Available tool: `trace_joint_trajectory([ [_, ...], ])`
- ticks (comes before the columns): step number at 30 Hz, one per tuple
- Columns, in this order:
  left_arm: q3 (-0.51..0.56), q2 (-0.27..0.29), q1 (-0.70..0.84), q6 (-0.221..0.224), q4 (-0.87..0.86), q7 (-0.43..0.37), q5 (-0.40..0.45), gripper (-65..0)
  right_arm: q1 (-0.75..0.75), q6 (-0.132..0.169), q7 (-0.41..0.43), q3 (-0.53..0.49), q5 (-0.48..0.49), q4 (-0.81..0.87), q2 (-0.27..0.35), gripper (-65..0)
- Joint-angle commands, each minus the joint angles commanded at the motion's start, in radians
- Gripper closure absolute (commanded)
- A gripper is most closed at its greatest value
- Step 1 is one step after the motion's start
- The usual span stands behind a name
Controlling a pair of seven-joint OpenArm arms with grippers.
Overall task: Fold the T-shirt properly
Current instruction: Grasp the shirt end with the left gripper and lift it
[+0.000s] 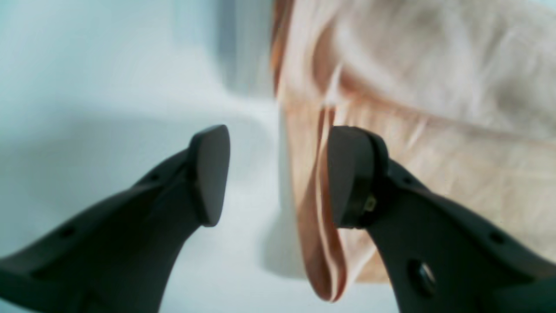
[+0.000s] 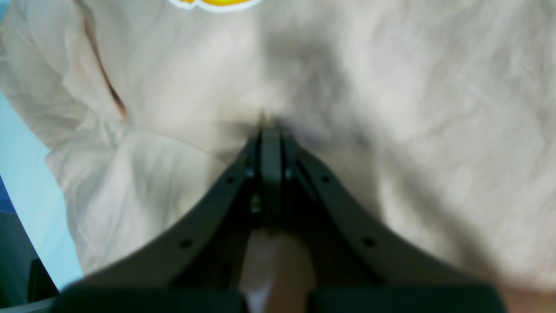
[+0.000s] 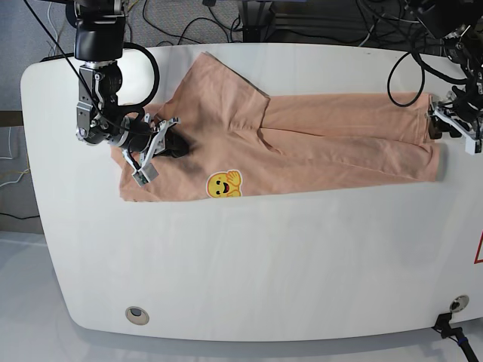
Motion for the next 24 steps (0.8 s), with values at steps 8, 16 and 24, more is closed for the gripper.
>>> trace_joint_trajectory([
  [8, 0.049, 0.006, -0.005, 0.0, -0.012, 0.0, 0.0, -34.0, 0.0, 0.0, 0.0, 0.0, -0.002, -0.002, 0.0, 0.0],
  [16, 0.107, 0.034, -0.026, 0.0, -0.048, -0.003, 0.003, -34.0, -0.005, 0.0, 0.0, 0.0, 0.0, -0.002, 0.0, 0.0],
  [24, 0.109, 0.037, -0.032, 0.0, -0.046, -0.002, 0.002, -34.0, -0.006, 0.0, 0.0, 0.0, 0.002, -0.002, 0.0, 0.0],
])
